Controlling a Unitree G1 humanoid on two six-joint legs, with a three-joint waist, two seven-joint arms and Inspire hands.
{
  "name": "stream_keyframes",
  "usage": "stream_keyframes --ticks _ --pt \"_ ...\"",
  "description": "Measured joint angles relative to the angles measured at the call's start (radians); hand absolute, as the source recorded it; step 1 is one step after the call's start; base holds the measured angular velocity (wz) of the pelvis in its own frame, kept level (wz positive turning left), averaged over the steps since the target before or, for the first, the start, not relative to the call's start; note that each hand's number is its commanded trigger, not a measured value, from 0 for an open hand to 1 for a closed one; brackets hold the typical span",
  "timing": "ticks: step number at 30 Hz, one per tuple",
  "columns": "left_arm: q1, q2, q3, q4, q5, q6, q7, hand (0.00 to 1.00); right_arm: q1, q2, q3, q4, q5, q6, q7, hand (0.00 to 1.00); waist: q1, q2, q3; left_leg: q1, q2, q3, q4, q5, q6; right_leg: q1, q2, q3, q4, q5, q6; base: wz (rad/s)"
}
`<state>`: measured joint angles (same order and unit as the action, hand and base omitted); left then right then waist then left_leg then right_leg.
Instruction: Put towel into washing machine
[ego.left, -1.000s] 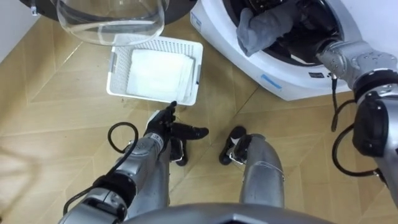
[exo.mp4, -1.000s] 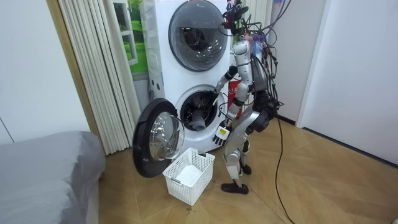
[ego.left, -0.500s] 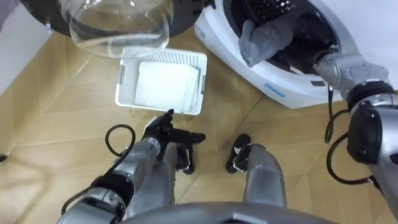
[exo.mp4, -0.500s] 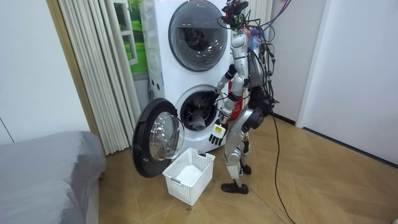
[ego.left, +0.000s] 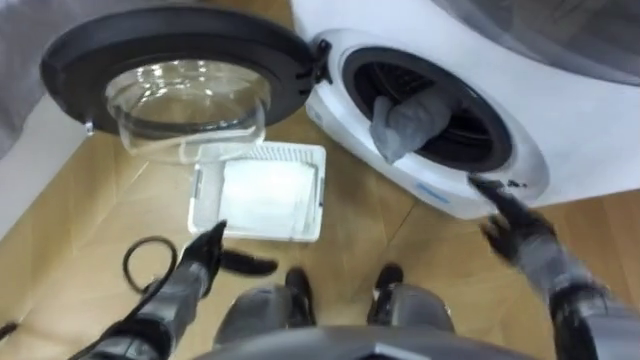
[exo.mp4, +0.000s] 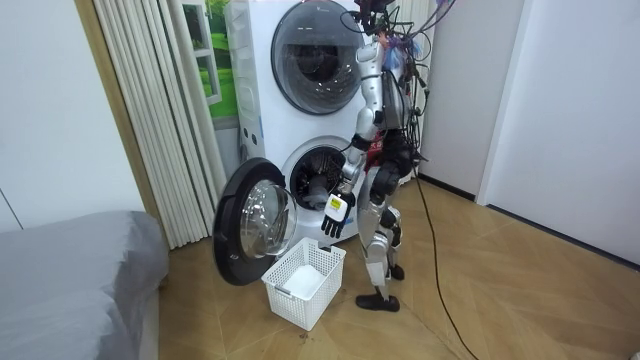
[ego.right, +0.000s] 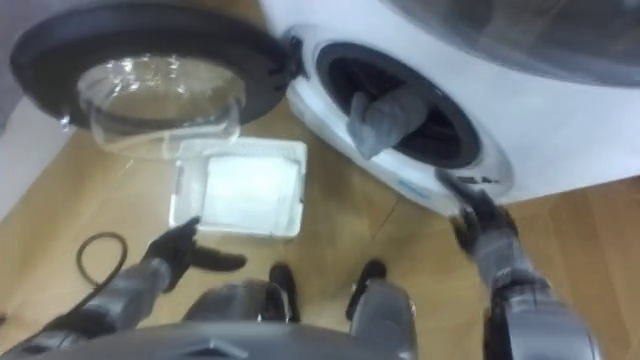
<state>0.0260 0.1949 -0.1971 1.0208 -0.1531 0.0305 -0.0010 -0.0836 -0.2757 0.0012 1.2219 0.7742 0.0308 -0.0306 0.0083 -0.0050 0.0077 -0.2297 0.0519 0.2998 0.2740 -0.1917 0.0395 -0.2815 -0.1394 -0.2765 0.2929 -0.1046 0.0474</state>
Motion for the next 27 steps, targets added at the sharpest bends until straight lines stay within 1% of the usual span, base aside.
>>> stream_keyframes --ticks 1,2,4,5,7,8,9,10,12,14,15,18,20,25,27 --pt "0.011 0.004 0.017 0.025 0.004 -0.009 0.002 0.00 0.032 0.005 0.015 0.023 -0.056 -0.001 0.007 0.00 -0.009 -0.001 -0.0006 0.028 0.004 0.005 -0.013 -0.001 -0.009 0.023 0.011 0.002 -0.011 0.000 0.000 -0.20" --pt "0.020 0.003 0.033 0.045 0.007 -0.014 0.007 0.00 0.068 0.009 0.024 0.028 -0.114 -0.001 0.017 0.00 -0.010 -0.002 -0.0026 0.052 0.009 0.010 -0.029 -0.001 -0.016 0.043 0.022 0.009 -0.027 0.001 -0.002 -0.26" --pt "0.046 0.002 0.053 0.053 0.008 -0.026 0.014 0.00 0.102 0.014 0.025 0.022 -0.174 -0.002 0.029 0.00 -0.009 -0.002 -0.0033 0.086 0.014 0.019 -0.049 -0.004 -0.025 0.065 0.037 0.028 -0.046 0.004 -0.008 -0.39" --pt "0.064 -0.003 0.078 0.055 0.009 -0.033 0.014 0.00 0.115 0.020 0.024 0.023 -0.199 -0.005 0.038 0.00 -0.013 -0.002 -0.0031 0.103 0.016 0.017 -0.059 -0.005 -0.030 0.083 0.043 0.028 -0.056 0.003 -0.011 -0.32" --pt "0.081 -0.004 0.102 0.060 0.009 -0.039 0.015 0.00 0.129 0.033 0.020 0.023 -0.232 -0.010 0.053 0.00 -0.021 -0.001 -0.0036 0.128 0.022 0.016 -0.073 -0.007 -0.036 0.103 0.052 0.029 -0.060 0.002 -0.011 -0.09" --pt "0.093 -0.004 0.121 0.062 0.008 -0.041 0.016 0.00 0.130 0.045 0.018 0.023 -0.244 -0.012 0.065 0.00 -0.024 -0.004 -0.0043 0.145 0.023 0.017 -0.078 -0.008 -0.040 0.119 0.057 0.030 -0.075 0.000 -0.015 -0.05" --pt "0.100 -0.004 0.129 0.067 0.008 -0.044 0.017 0.00 0.134 0.050 0.018 0.024 -0.253 -0.013 0.070 0.00 -0.025 -0.005 -0.0034 0.155 0.023 0.019 -0.079 -0.008 -0.042 0.130 0.058 0.031 -0.081 -0.001 -0.017 -0.08" --pt "0.108 -0.005 0.146 0.083 0.006 -0.050 0.018 0.00 0.145 0.061 0.018 0.023 -0.275 -0.015 0.079 0.00 -0.025 -0.005 -0.0033 0.179 0.024 0.021 -0.090 -0.007 -0.046 0.149 0.064 0.033 -0.091 -0.001 -0.018 -0.10" --pt "0.133 -0.006 0.193 0.098 0.008 -0.051 0.032 0.00 0.148 0.087 0.018 0.022 -0.312 -0.015 0.096 0.00 -0.022 -0.007 -0.0036 0.219 0.025 0.020 -0.107 -0.011 -0.053 0.177 0.070 0.032 -0.091 -0.009 -0.021 -0.18" --pt "0.151 -0.008 0.218 0.099 0.008 -0.046 0.042 0.00 0.153 0.095 0.018 0.017 -0.328 -0.013 0.112 0.00 -0.022 -0.008 -0.0048 0.229 0.026 0.017 -0.108 -0.013 -0.057 0.184 0.072 0.032 -0.090 -0.015 -0.021 -0.06" --pt "0.159 -0.009 0.234 0.099 0.009 -0.040 0.045 0.00 0.154 0.096 0.018 0.018 -0.339 -0.007 0.117 0.00 -0.023 -0.008 -0.0037 0.234 0.025 0.015 -0.110 -0.013 -0.057 0.187 0.072 0.031 -0.090 -0.017 -0.020 0.00" --pt "0.171 -0.016 0.244 0.099 0.008 -0.026 0.059 0.00 0.163 0.098 0.016 0.018 -0.348 -0.006 0.122 0.00 -0.021 -0.009 -0.0028 0.254 0.025 0.015 -0.119 -0.015 -0.060 0.202 0.074 0.034 -0.092 -0.021 -0.018 -0.03" --pt "0.180 -0.025 0.266 0.101 0.007 -0.020 0.059 0.00 0.167 0.104 0.015 0.020 -0.356 -0.006 0.136 0.00 -0.019 -0.010 -0.0024 0.279 0.025 0.015 -0.127 -0.018 -0.064 0.223 0.079 0.043 -0.105 -0.025 -0.017 -0.07" --pt "0.180 -0.026 0.274 0.100 0.008 -0.004 0.058 0.00 0.167 0.112 0.013 0.018 -0.386 -0.007 0.157 0.00 -0.020 -0.011 -0.0026 0.304 0.027 0.013 -0.133 -0.020 -0.067 0.251 0.087 0.054 -0.120 -0.025 -0.017 -0.06" --pt "0.180 -0.027 0.279 0.101 0.010 0.014 0.053 0.00 0.181 0.113 0.005 0.005 -0.398 -0.007 0.170 0.00 -0.020 -0.010 -0.0022 0.328 0.028 0.010 -0.140 -0.022 -0.069 0.270 0.090 0.056 -0.125 -0.026 -0.016 -0.03"
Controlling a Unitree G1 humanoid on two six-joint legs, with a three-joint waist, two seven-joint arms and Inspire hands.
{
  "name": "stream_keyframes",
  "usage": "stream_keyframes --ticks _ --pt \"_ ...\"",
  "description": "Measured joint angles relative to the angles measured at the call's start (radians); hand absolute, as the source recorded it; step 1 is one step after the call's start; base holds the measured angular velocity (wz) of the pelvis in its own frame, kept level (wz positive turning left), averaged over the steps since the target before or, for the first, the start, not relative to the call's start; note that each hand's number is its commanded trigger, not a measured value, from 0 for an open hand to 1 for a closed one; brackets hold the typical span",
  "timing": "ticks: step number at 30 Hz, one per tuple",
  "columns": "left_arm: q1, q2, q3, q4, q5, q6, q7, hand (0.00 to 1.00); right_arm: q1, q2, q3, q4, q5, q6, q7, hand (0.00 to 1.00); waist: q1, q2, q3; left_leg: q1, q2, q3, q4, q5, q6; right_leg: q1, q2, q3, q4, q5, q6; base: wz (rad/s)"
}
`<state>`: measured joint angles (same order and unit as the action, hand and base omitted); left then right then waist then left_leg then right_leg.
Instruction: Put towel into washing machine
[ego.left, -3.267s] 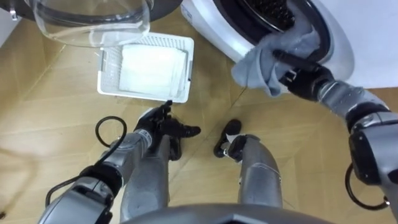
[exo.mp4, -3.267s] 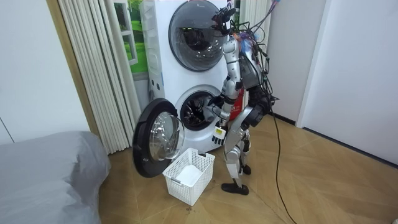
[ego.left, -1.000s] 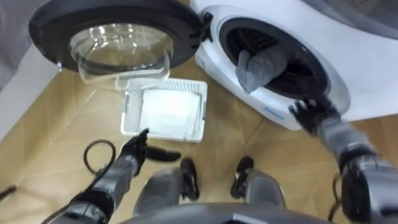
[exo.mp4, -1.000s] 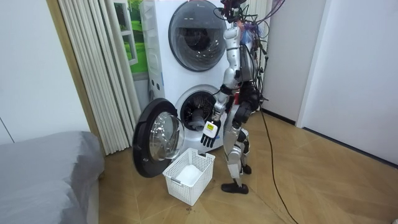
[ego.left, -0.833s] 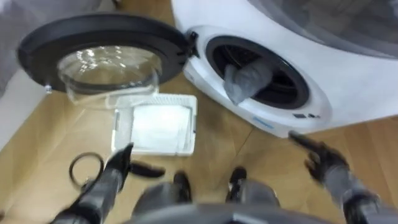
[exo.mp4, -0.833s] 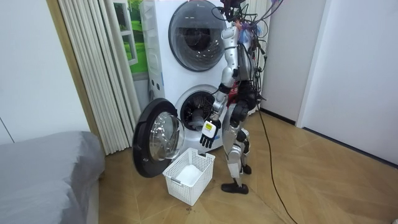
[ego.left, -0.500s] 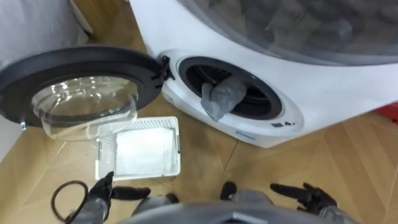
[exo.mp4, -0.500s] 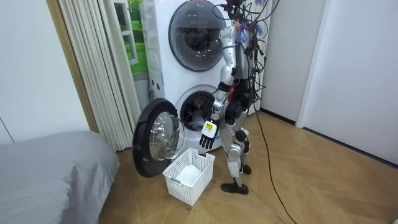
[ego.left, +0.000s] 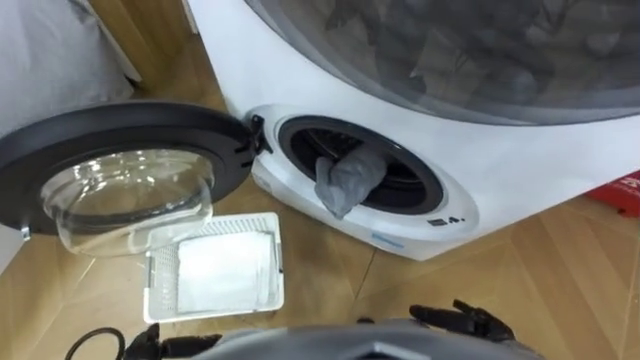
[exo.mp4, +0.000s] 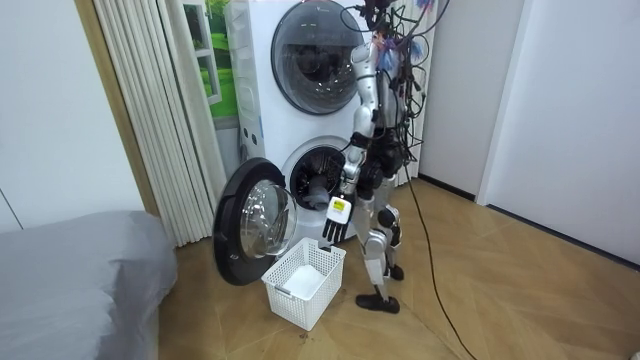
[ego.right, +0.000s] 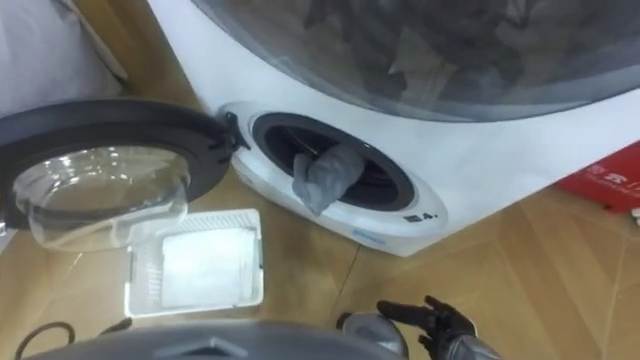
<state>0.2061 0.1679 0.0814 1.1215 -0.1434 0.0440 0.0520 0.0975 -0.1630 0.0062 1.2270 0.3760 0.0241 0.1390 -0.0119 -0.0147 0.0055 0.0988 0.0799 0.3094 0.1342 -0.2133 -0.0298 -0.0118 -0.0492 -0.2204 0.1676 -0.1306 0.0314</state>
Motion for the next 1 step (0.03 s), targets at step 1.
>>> stream_keyframes --ticks 1 --pt "0.000 -0.001 0.004 0.001 0.001 0.003 -0.003 0.00 0.002 0.000 -0.004 -0.002 -0.009 0.000 0.005 0.00 0.000 0.000 -0.0003 0.004 0.000 -0.001 0.000 -0.001 -0.002 0.002 0.001 0.001 -0.001 -0.001 0.000 0.00"
